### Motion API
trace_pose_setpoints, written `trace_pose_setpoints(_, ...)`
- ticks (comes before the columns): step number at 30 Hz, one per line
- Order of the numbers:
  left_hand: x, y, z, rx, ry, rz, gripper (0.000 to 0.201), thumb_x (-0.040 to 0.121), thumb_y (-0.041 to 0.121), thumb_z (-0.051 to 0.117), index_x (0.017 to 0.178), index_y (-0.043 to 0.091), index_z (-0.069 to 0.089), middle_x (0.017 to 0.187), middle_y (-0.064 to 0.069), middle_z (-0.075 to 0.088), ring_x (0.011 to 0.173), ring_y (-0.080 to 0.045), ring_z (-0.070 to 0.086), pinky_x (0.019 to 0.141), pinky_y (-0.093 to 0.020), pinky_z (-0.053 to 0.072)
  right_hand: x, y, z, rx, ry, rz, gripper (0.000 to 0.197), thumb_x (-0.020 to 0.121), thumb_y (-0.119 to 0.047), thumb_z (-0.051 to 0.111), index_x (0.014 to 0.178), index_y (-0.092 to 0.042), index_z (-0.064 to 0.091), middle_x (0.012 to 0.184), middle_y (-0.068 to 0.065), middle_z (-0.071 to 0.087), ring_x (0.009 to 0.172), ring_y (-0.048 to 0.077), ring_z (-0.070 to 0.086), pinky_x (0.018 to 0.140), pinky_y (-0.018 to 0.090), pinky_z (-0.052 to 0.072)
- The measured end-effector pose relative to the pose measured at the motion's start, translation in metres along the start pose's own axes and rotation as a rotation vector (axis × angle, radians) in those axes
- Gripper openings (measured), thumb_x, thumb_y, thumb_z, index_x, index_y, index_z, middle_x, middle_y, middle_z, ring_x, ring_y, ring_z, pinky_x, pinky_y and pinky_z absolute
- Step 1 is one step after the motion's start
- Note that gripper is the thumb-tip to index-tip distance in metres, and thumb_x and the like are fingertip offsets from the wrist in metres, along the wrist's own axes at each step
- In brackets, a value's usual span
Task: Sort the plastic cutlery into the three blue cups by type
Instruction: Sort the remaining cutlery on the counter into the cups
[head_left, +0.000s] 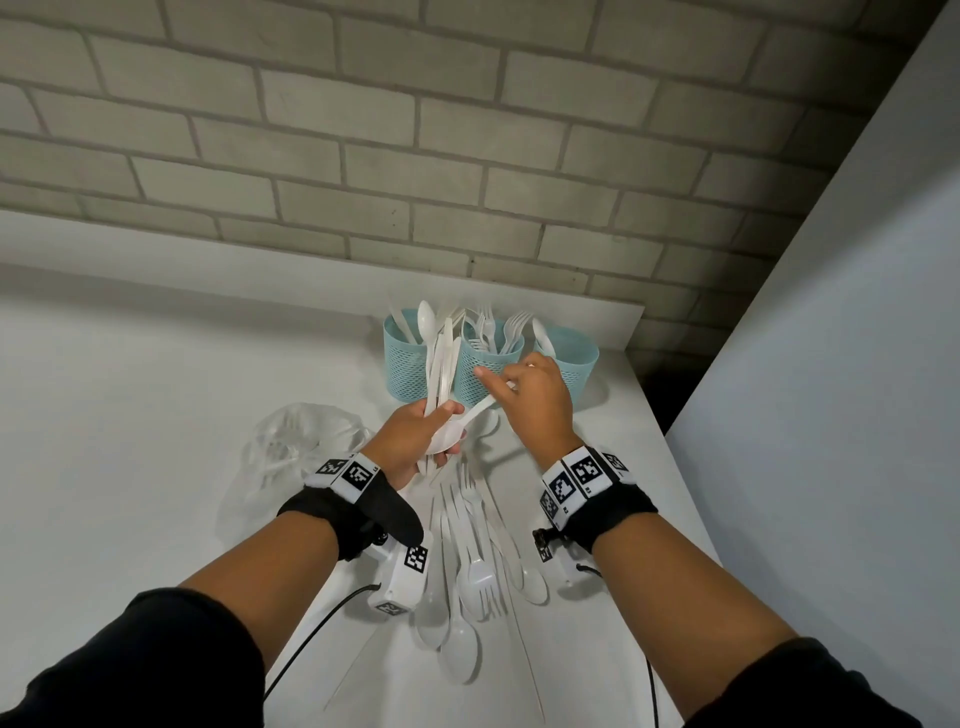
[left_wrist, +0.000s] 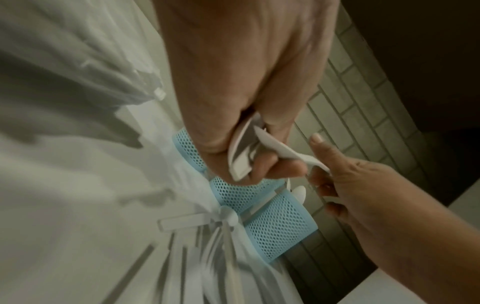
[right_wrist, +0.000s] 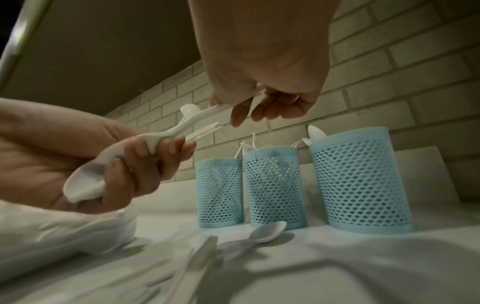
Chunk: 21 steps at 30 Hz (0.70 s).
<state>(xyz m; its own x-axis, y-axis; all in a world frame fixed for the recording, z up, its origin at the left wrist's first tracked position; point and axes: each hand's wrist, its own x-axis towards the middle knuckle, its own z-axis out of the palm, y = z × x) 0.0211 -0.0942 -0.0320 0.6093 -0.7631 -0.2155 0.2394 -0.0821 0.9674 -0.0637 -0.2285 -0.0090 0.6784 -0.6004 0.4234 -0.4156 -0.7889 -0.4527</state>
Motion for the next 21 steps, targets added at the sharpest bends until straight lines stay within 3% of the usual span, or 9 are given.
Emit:
trace_pose_setpoints(2,0.002,0.000,0.000,-0.011,0.021,0.016,0.019,0.098,0.021,0.047,0.105,0.006,0.056,0.067,-0.007,0.055,0.041,-0.007,0.050,0.041,-0.019,0.038,0.000,0.000,-0.004,-0.250,-0.030,-0.130,0.053,0.088,-0.058,0.046,0.075,-0.014,0.074,0.090,0.001,0.060,0.103,0.021,0.045,0.085,0.035,0.030)
trace_pose_setpoints(4,0.002,0.000,-0.001,-0.038,0.015,-0.001,0.019,0.098,0.022,0.048,0.102,0.006,0.057,0.067,-0.007,0.054,0.039,-0.006,0.048,0.039,-0.017,0.037,-0.001,-0.004,-0.008,-0.360,-0.067,-0.247,0.055,0.089,-0.058,0.043,0.077,-0.015,0.075,0.087,0.000,0.063,0.102,0.020,0.046,0.088,0.037,0.023)
trace_pose_setpoints(7,-0.001,0.003,-0.002,-0.095,-0.052,-0.057,0.022,0.099,0.026,0.044,0.095,0.009,0.057,0.070,-0.009,0.056,0.041,-0.009,0.051,0.039,-0.016,0.039,-0.003,-0.008,-0.010,-0.374,-0.259,-0.310,0.054,0.094,-0.053,0.037,0.062,-0.014,0.056,0.073,0.005,0.057,0.079,0.021,0.050,0.079,0.033,0.036)
trace_pose_setpoints(9,-0.003,0.007,-0.004,-0.167,-0.061,-0.082,0.025,0.101,0.025,0.039,0.092,0.008,0.056,0.071,-0.012,0.060,0.044,-0.013,0.058,0.041,-0.017,0.044,-0.002,-0.008,-0.013,-0.345,-0.282,-0.254,0.051,0.095,-0.052,0.036,0.063,-0.014,0.049,0.071,0.007,0.057,0.070,0.024,0.052,0.066,0.029,0.036)
trace_pose_setpoints(11,-0.002,0.011,-0.010,-0.225,-0.027,-0.102,0.024,0.102,0.020,0.037,0.098,0.005,0.056,0.070,-0.010,0.062,0.050,-0.014,0.061,0.044,-0.019,0.049,0.001,-0.003,-0.015,-0.250,-0.248,-0.083,0.051,0.097,-0.049,0.036,0.071,-0.011,0.059,0.074,0.009,0.061,0.071,0.025,0.053,0.066,0.028,0.036)
trace_pose_setpoints(14,0.000,0.013,-0.016,-0.156,-0.020,-0.116,0.020,0.102,0.014,0.036,0.111,0.004,0.050,0.070,-0.004,0.049,0.055,-0.012,0.046,0.042,-0.017,0.043,0.004,0.009,-0.013,0.135,-0.157,0.221,0.046,0.099,-0.041,0.036,0.070,-0.012,0.056,0.070,0.005,0.055,0.067,0.022,0.050,0.065,0.027,0.034)
trace_pose_setpoints(16,-0.001,0.012,-0.014,-0.054,-0.025,-0.115,0.018,0.101,0.012,0.035,0.107,0.006,0.051,0.068,-0.002,0.042,0.053,-0.010,0.038,0.041,-0.016,0.037,0.005,0.009,-0.010,0.290,-0.116,0.276,0.039,0.101,-0.034,0.033,0.074,-0.012,0.050,0.072,0.004,0.053,0.067,0.020,0.049,0.062,0.027,0.037)
trace_pose_setpoints(19,-0.004,0.010,-0.003,0.083,-0.031,-0.128,0.016,0.101,0.013,0.034,0.103,0.009,0.049,0.066,-0.001,0.037,0.053,-0.010,0.033,0.042,-0.017,0.030,0.004,-0.008,-0.009,0.367,-0.160,0.255,0.019,0.100,-0.026,0.038,0.093,-0.009,0.044,0.086,0.007,0.052,0.076,0.019,0.048,0.060,0.028,0.035)
trace_pose_setpoints(21,-0.006,0.008,0.005,0.154,-0.055,-0.132,0.015,0.101,0.016,0.035,0.106,0.009,0.046,0.066,0.000,0.034,0.053,-0.010,0.030,0.045,-0.018,0.027,0.004,-0.021,-0.009,0.474,-0.183,0.251,0.023,0.097,-0.028,0.048,0.106,-0.007,0.047,0.092,0.005,0.054,0.079,0.017,0.050,0.057,0.021,0.036)
